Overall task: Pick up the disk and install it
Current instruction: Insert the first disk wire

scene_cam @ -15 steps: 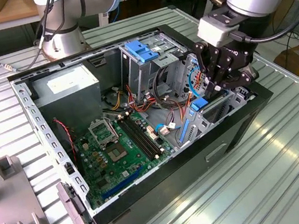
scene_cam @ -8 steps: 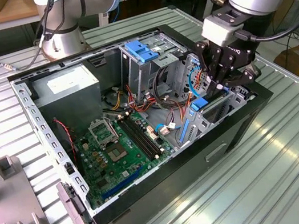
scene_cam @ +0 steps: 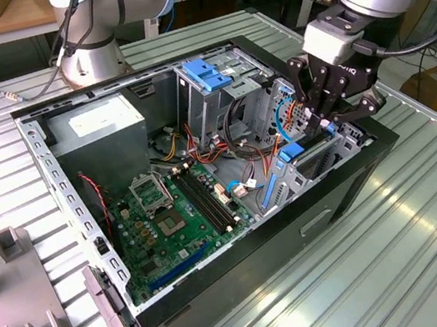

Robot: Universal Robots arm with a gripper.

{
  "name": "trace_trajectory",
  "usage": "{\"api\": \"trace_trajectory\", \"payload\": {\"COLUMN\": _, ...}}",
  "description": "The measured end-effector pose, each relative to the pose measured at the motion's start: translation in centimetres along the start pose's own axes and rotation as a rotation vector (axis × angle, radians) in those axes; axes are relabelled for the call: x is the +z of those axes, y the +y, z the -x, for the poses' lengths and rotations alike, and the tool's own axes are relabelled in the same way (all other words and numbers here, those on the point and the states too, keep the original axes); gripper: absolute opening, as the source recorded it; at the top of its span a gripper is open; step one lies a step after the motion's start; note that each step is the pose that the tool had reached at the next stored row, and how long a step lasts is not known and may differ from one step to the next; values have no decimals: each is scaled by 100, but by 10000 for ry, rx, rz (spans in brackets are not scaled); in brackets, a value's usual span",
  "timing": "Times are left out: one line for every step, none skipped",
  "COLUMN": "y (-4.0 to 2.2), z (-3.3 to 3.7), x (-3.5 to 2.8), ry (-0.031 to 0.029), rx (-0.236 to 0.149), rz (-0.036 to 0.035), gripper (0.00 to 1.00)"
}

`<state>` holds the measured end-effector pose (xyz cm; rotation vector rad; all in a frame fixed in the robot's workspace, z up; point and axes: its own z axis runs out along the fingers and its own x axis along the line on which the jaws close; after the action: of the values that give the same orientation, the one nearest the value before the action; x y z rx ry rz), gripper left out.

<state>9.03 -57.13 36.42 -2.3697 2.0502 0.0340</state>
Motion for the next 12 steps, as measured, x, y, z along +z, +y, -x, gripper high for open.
{"api": "trace_trajectory", "payload": {"y": -8, "z": -1, "x": 0, "ry": 0, "rx": -67, "rz": 2, "gripper": 11}}
{"api": "trace_trajectory", "payload": {"y": -15, "z": -2, "x": 0, "ry": 1, "rx": -132, "rz": 3, "gripper": 11}}
{"api": "trace_trajectory", "payload": {"y": -22, "z": -3, "x": 0, "ry": 2, "rx": -197, "rz": 4, "gripper": 11}}
{"api": "trace_trajectory", "payload": {"y": -26, "z": -4, "x": -1, "ry": 3, "rx": -260, "rz": 6, "gripper": 11}}
{"api": "trace_trajectory", "payload": {"y": -31, "z": -4, "x": -1, "ry": 4, "rx": -334, "rz": 7, "gripper": 11}}
{"api": "trace_trajectory", "payload": {"y": -37, "z": -5, "x": 0, "ry": 4, "rx": -448, "rz": 10, "gripper": 11}}
{"api": "trace_trajectory", "payload": {"y": -43, "z": -6, "x": 0, "ry": 4, "rx": -525, "rz": 11, "gripper": 11}}
{"api": "trace_trajectory", "payload": {"y": -58, "z": -9, "x": -1, "ry": 5, "rx": -656, "rz": 14, "gripper": 11}}
{"api": "trace_trajectory", "payload": {"y": -79, "z": -12, "x": -1, "ry": 5, "rx": -789, "rz": 16, "gripper": 11}}
{"api": "trace_trajectory", "payload": {"y": -85, "z": -12, "x": -4, "ry": -14, "rx": -806, "rz": 15, "gripper": 11}}
{"api": "trace_trajectory", "payload": {"y": -91, "z": -13, "x": -9, "ry": -27, "rx": -819, "rz": 18, "gripper": 11}}
{"api": "trace_trajectory", "payload": {"y": -99, "z": -14, "x": -21, "ry": -30, "rx": -856, "rz": 25, "gripper": 11}}
